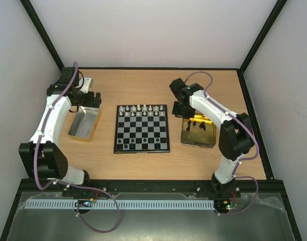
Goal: Set up the chess pieces on the board
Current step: Pick up the chess piece from the storage box.
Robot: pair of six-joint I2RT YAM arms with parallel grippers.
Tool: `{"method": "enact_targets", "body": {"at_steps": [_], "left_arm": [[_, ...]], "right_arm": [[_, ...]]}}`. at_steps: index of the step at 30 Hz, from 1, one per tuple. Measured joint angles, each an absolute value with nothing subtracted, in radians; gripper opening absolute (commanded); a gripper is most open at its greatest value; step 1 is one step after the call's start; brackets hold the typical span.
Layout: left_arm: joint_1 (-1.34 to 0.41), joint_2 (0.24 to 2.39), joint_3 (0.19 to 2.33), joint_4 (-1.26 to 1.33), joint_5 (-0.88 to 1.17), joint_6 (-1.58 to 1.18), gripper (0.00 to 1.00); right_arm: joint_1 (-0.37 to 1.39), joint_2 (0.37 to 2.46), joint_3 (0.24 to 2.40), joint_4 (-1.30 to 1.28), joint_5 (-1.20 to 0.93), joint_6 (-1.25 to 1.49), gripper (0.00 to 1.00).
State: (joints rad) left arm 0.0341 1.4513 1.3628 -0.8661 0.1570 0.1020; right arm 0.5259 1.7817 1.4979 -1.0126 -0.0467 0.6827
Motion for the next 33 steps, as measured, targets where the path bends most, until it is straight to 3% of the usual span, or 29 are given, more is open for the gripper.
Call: {"method": "enact_targets", "body": {"at_steps": [9,33], "left_arm": [[0.034,1.475,1.386,-0.874,0.156,0.102,1.0],[0.033,1.48,1.392,-0.885,0.148,0.105,1.0]], "right_arm": [[0.403,1.78,1.372,-0.951,-0.057,0.638,0.24],[0.372,1.765,1.222,-0.824,-0.107,0.619,0.24]]}}
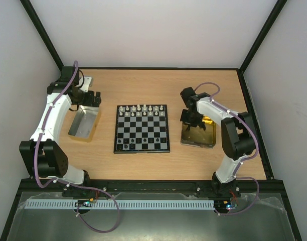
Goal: Set up the chess pieces on the board
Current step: Pick up the chess piece from the storage box.
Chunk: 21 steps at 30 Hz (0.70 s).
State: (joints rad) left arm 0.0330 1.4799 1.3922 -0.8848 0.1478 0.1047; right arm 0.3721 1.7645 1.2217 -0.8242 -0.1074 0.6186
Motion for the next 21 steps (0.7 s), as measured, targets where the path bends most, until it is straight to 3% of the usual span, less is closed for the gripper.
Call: {"method": "enact_targets", "body": {"at_steps": [21], "left_arm": [[0.033,1.48,1.392,-0.884,0.145,0.105,1.0]], "right_arm": [[0.368,1.765,1.19,-0.809,-0.12,0.612,0.21]]}}
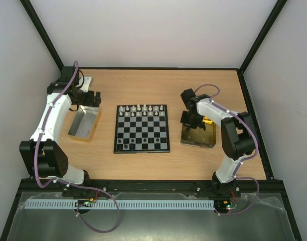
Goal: Set up the chess pieces on the board
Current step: Pick up the chess piece from the storage box.
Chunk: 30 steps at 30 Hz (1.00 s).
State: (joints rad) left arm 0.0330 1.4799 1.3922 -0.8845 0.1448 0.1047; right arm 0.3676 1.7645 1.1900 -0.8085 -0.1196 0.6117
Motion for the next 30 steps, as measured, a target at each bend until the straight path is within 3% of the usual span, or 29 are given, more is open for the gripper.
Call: {"method": "enact_targets", "body": {"at_steps": [5,30], "left_arm": [[0.033,1.48,1.392,-0.884,0.145,0.105,0.99],[0.033,1.485,1.392,-0.883,0.146,0.105,0.99]], "right_arm": [[0.368,1.765,1.19,-0.804,-0.121,0.609,0.15],[0.367,1.757,1.225,-0.864,-0.114,0.607,0.08]]}}
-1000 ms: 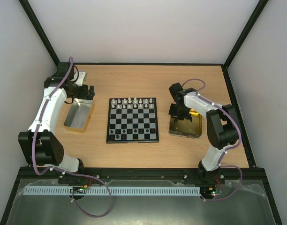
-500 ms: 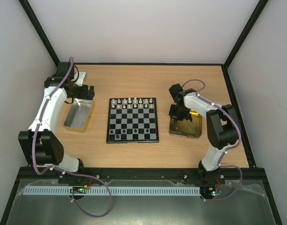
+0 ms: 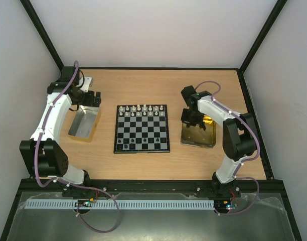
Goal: Set up the chess pieces on the board
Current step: Pick up the chess piece from the storage box, then place the chess piece on the chessboard.
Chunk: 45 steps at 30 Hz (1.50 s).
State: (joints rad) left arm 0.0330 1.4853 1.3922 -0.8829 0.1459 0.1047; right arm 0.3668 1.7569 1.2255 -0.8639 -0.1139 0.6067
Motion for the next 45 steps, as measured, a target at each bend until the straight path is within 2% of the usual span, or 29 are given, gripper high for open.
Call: {"method": "enact_targets", "body": {"at_steps": [8,17,24,31,45], "left_arm": [[0.033,1.485,1.392,-0.881,0.15,0.104,1.0],[0.033,1.485,1.392,-0.881,0.15,0.104,1.0],[0.033,1.476,1.392,-0.881,0.149,0.103,1.0],[0.033,1.449,1.392,-0.88,0.149,0.103,1.0],[0.034,1.437,1.387,-0.873,0.149,0.101,0.99]], "right_arm": [[0.444,1.686,1.438,-1.009,-0.089,0.61,0.08],[0.786,1.708,1.553,-1.096,-0.109,0.702,0.08],[1.011,1.882,1.708,-1.11,-0.123,0.754,0.08],[1.061,1.982,1.746,-1.107,-0.125,0.76,0.08],[1.061,2.025,1.706,-1.059,-0.134,0.76,0.08]]}}
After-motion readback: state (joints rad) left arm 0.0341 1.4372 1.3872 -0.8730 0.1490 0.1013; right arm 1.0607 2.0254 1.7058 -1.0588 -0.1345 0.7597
